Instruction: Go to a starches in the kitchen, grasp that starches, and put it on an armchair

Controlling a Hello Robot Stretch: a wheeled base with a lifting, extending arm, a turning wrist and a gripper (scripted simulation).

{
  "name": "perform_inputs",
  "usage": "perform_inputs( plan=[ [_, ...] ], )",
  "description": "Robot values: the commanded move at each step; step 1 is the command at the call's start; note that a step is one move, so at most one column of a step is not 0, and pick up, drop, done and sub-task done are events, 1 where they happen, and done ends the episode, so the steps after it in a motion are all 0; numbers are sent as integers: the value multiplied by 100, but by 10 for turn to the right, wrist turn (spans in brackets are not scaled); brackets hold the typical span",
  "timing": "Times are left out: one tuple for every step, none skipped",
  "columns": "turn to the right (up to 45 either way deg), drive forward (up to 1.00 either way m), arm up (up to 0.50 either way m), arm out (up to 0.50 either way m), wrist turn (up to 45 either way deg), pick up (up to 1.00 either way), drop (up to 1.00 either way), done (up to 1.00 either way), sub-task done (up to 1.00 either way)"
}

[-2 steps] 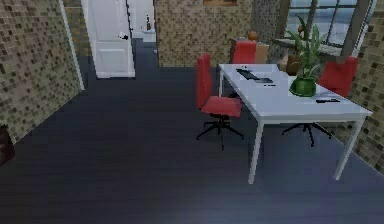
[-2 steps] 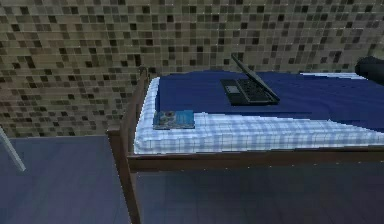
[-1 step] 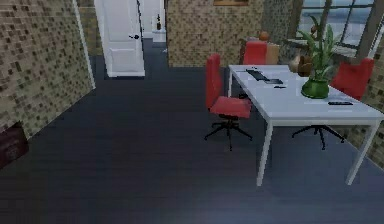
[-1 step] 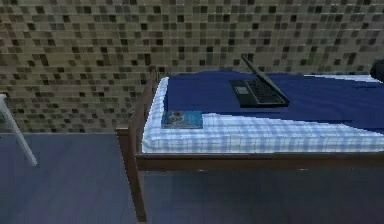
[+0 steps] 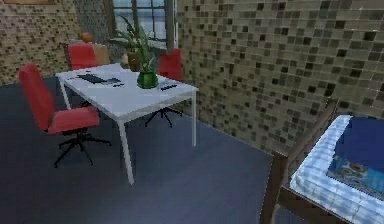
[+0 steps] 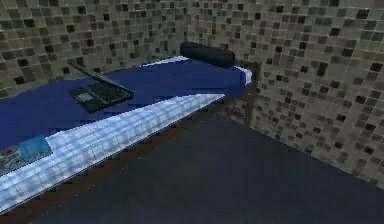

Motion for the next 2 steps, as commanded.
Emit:
perform_inputs(
  plan=[
    [450, 0, 0, 0, 0, 0, 0, 0, 0],
    [450, 0, 0, 0, 0, 0, 0, 0, 0]
  ],
)
